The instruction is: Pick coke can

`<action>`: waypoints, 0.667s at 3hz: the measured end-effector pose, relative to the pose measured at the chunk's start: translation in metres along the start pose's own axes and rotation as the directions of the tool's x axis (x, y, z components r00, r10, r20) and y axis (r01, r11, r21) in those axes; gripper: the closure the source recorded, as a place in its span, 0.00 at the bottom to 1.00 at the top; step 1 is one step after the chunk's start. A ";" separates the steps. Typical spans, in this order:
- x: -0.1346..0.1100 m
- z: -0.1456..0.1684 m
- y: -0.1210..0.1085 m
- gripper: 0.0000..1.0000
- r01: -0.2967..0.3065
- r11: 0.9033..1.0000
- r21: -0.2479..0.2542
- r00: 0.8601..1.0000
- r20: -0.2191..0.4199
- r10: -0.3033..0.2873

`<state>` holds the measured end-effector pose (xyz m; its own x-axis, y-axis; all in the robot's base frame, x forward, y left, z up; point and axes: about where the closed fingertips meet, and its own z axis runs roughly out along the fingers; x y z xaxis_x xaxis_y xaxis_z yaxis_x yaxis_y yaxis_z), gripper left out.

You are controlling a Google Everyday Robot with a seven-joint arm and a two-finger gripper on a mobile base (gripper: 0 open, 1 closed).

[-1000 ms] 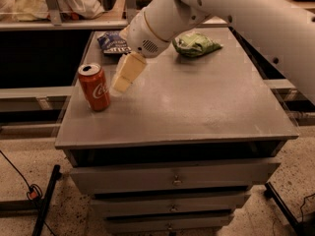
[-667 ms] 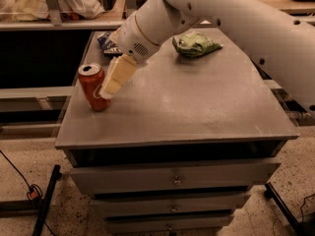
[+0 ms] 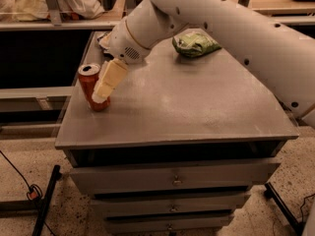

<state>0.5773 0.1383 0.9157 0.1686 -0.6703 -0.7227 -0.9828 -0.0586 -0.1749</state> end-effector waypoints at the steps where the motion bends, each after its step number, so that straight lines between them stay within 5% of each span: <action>1: 0.001 0.003 0.000 0.00 -0.001 1.000 -0.008 1.000 0.003 0.001; 2: 0.002 0.007 0.000 0.00 -0.016 1.000 -0.027 1.000 0.001 0.016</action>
Offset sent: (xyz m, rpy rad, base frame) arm 0.0036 0.0043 -0.0084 -0.0046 0.0566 0.0056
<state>0.5780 0.1426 0.9097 0.1529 -0.6704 -0.7261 -0.9871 -0.0680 -0.1451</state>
